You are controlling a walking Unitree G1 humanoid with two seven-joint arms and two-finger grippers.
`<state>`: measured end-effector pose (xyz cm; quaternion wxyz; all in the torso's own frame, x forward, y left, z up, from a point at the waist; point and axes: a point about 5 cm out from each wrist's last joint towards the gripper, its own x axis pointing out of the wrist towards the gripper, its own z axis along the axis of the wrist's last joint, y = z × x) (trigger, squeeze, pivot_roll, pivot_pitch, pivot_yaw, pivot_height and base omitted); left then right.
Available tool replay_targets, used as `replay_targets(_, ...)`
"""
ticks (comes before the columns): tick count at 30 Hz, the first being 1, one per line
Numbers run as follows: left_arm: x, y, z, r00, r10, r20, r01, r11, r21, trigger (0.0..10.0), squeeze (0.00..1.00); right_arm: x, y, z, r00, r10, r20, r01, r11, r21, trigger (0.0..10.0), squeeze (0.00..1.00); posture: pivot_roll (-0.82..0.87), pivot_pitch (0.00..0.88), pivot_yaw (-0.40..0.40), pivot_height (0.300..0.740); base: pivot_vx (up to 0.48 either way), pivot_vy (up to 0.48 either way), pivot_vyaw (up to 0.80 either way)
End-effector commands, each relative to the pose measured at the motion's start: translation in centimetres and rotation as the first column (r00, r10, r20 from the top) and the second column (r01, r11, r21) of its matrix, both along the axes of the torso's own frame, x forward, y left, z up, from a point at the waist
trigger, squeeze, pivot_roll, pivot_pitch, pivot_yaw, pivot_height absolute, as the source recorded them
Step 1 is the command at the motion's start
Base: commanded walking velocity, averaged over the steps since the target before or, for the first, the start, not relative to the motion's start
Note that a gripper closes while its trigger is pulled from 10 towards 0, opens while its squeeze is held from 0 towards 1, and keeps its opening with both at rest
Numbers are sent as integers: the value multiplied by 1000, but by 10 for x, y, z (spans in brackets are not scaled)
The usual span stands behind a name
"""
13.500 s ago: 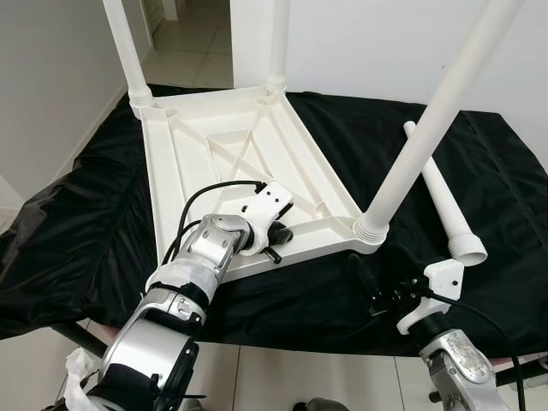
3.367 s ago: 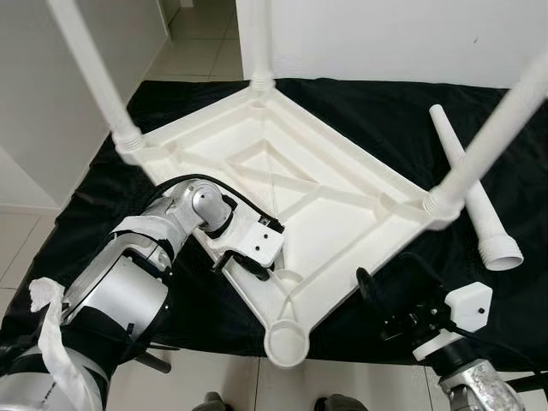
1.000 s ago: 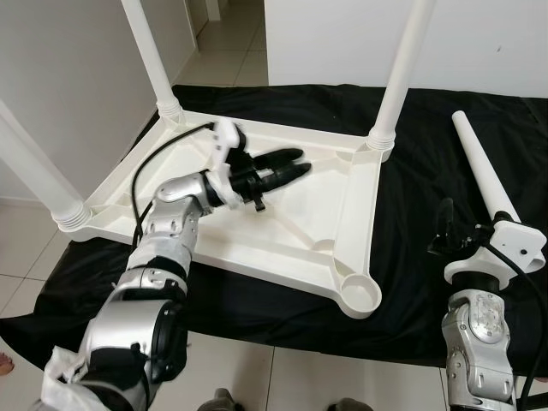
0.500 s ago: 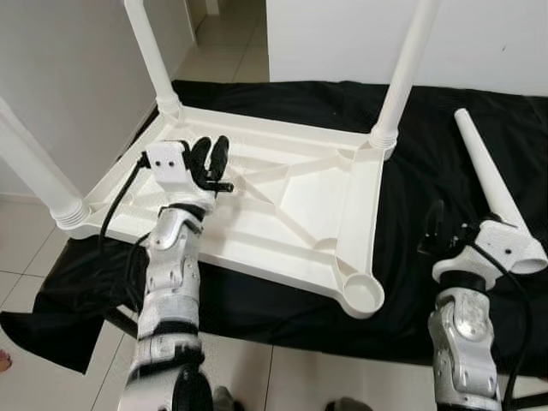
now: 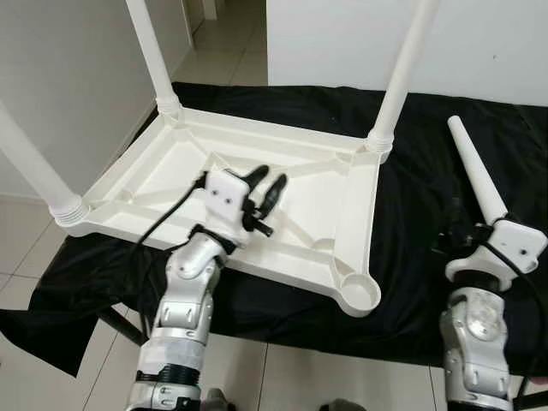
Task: Building children table
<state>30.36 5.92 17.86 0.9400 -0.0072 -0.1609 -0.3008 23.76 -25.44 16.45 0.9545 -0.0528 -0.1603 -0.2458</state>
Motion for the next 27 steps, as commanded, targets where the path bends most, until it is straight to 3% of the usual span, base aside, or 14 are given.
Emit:
replay_targets(1,2,-9,-2,999,24,-27,-23,1000,9,10000,0,0,-6,-6,999,-32,-33,33,999,15,10000,0,-56,0,38,740,0,0,0)
replay_targets(7,13,-19,9,999,-5,-47,4,1000,-22,10000,0,-1,-31,-3,994,-96,-55,97,995,6,10000,0,-71,9,36,740,0,0,0)
replay_targets(14,19,-21,20,999,-10,-45,10,1000,13,10000,0,-5,-55,-4,988,-135,-82,136,991,6,10000,0,-48,36,41,740,0,0,0)
replay_targets(24,17,-24,31,998,-6,-69,11,997,72,10000,0,0,-70,-8,988,-63,-143,68,997,32,10000,0,-6,123,57,740,0,0,0)
replay_targets(27,13,-21,32,996,7,-93,2,995,103,10000,0,5,-74,-14,982,20,-186,-8,998,64,10000,0,32,194,66,740,0,0,0)
